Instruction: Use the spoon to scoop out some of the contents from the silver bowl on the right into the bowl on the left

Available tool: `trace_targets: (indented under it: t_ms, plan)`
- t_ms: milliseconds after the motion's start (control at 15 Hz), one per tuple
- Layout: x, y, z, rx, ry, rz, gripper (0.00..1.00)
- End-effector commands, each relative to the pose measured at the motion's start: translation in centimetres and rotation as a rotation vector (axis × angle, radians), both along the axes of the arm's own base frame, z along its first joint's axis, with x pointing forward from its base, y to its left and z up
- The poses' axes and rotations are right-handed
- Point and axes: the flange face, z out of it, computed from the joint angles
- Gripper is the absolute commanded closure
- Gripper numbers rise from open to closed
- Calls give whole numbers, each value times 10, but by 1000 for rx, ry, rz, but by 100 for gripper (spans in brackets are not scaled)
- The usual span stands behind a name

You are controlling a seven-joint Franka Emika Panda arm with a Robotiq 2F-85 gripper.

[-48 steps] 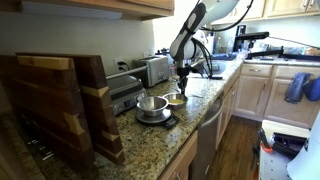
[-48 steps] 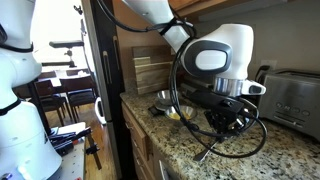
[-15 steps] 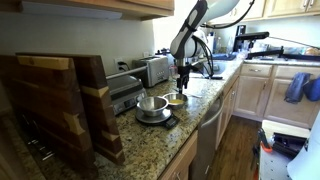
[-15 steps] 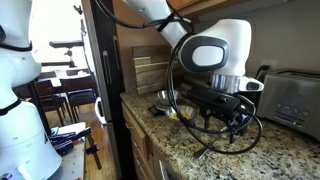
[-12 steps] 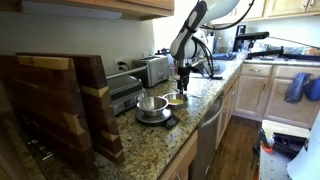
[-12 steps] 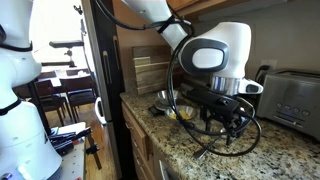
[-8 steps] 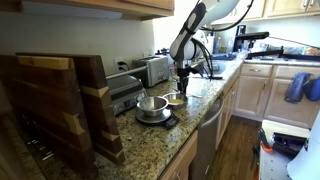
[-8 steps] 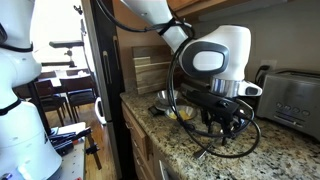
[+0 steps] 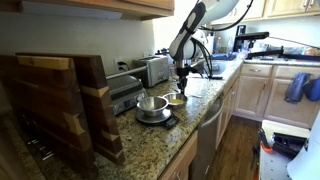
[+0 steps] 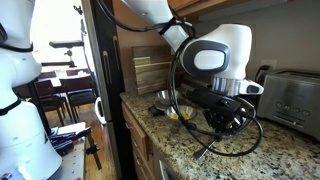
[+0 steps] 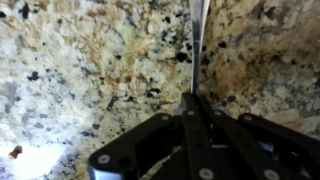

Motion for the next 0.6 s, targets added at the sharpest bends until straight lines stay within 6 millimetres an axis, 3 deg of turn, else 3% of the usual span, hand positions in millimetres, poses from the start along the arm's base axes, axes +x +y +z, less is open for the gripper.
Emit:
trace_targets:
  t_ms: [0,267,533]
  plan:
    - [1,1,-4,-16,3,-6,94]
    - [-2,4,6,36,5,11,94]
    - [-8,13,31,52,-8,45,94]
